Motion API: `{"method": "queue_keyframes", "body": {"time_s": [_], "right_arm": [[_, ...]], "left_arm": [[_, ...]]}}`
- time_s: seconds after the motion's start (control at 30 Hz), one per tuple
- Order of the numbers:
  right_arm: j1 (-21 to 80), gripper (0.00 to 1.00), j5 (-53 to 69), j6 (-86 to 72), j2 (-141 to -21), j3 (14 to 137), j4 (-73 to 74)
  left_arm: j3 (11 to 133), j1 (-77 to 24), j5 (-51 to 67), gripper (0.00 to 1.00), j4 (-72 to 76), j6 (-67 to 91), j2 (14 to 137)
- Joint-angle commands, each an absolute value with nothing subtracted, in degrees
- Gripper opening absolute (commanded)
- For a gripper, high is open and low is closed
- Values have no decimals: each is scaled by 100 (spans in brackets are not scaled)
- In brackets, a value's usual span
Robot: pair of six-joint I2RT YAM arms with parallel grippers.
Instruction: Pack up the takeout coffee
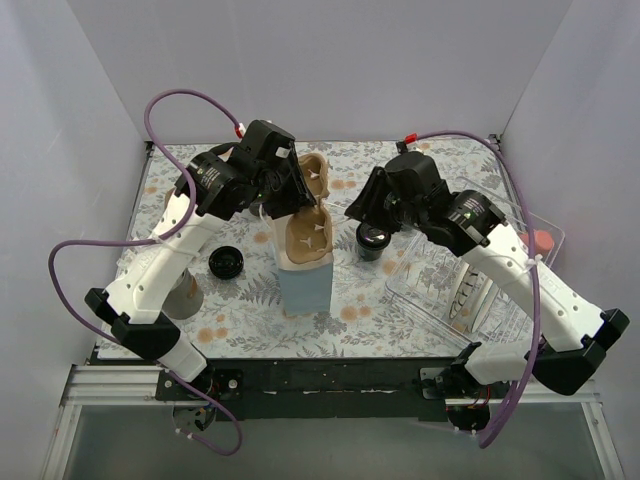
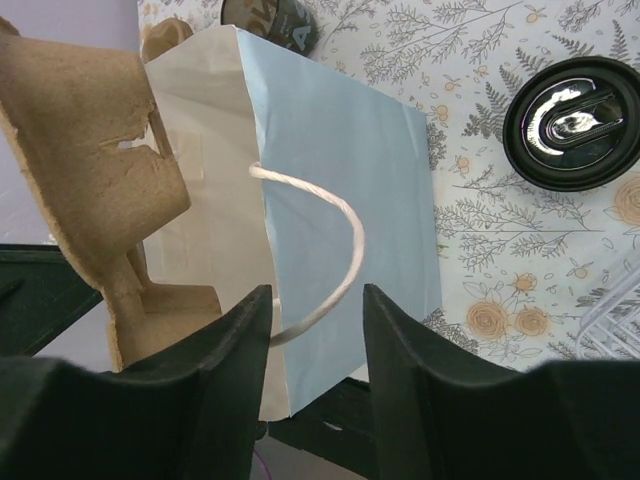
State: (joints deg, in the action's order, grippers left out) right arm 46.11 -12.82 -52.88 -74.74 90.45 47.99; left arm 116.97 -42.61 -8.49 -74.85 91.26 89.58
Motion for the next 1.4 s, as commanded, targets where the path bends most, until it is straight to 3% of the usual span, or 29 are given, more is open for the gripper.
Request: {"method": "queue_keyframes", "body": {"time_s": [0.0, 0.13, 0.2, 1.37], "right_arm": [[4518, 42, -1152, -5370, -7436, 8807, 4272], [4483, 8, -1160, -5265, -7444, 8728, 4289], [4474, 1, -1151, -5273, -7401, 8640, 4298], [4421, 1, -1266, -4940, -7049, 8376, 4105]], "left_arm": [[11637, -4263, -1072, 23, -7681, 9097, 8930], [11602, -4263, -1195, 22, -7787, 9167, 8912], [11619, -4263, -1239, 22, -7892, 9219, 8930], [10890, -4263, -1731, 20, -7928, 9378, 8921]]}}
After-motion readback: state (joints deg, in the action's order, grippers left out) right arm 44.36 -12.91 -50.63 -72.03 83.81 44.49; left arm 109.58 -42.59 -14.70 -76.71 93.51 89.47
